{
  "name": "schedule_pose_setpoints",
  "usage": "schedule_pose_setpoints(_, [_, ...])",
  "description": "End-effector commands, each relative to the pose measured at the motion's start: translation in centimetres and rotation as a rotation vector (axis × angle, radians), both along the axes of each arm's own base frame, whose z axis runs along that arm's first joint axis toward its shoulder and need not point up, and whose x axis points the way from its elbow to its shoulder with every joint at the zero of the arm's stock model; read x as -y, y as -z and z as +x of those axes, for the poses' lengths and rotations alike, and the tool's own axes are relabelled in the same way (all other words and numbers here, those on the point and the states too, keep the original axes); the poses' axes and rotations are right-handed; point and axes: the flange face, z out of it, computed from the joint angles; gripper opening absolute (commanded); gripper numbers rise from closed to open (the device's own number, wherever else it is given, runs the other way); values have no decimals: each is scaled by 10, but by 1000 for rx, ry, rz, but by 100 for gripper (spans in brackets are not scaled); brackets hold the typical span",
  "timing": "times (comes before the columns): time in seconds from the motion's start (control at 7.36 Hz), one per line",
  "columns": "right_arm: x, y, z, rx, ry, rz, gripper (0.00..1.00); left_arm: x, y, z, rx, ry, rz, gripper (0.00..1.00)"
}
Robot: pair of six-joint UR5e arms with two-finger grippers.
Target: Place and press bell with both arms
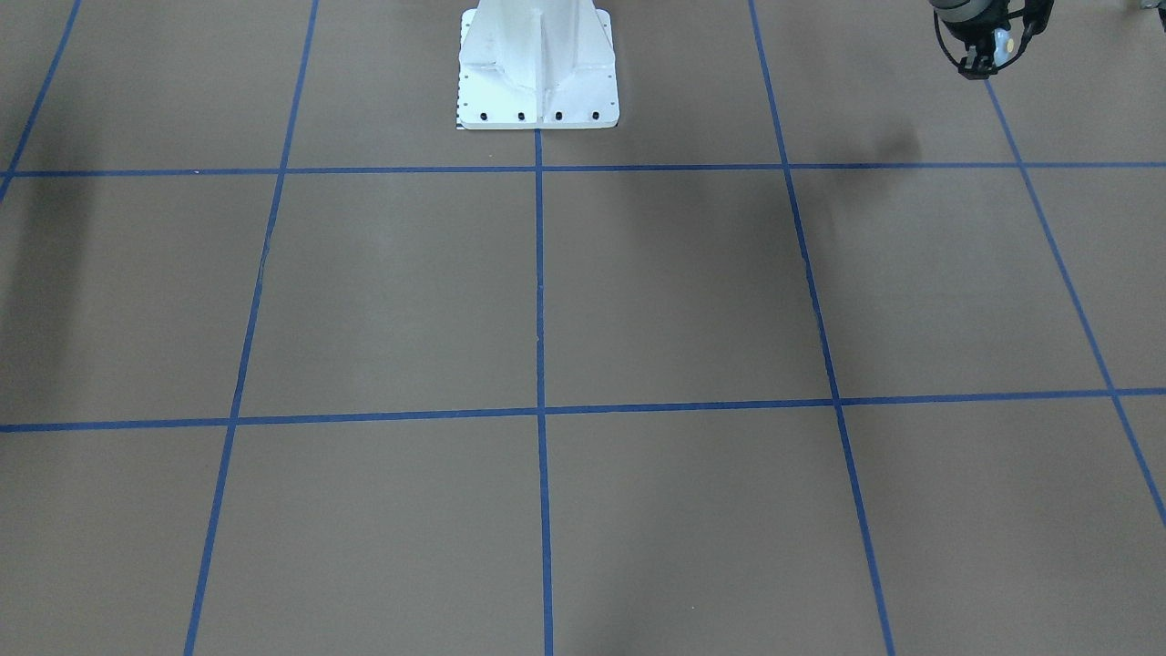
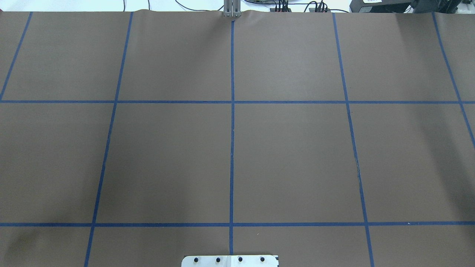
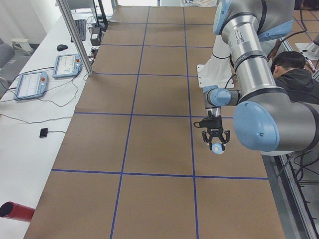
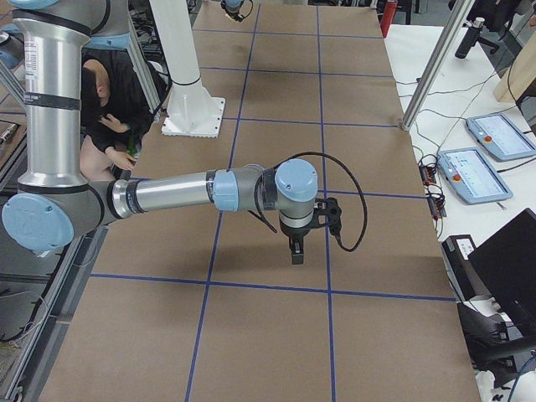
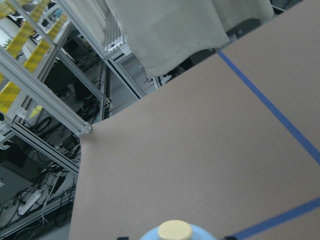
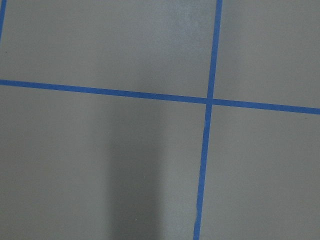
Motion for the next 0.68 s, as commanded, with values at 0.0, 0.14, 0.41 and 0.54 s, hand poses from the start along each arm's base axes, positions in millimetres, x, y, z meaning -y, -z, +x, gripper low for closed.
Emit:
schedule_pose_setpoints(0.0, [3, 2, -1, 0, 1, 3, 100, 111, 108, 71, -82, -105, 184, 0])
schedule_pose_setpoints(0.14, [3, 0, -1, 0, 3, -1, 100, 153, 134, 97, -102, -139, 215, 0])
schedule_pose_setpoints(0.41, [2, -2, -1, -3, 3, -7, 100, 207, 206, 106, -162, -289, 389, 0])
schedule_pose_setpoints(0.54, [2, -2, -1, -3, 3, -6, 100, 226, 246, 124, -162, -391, 502, 0])
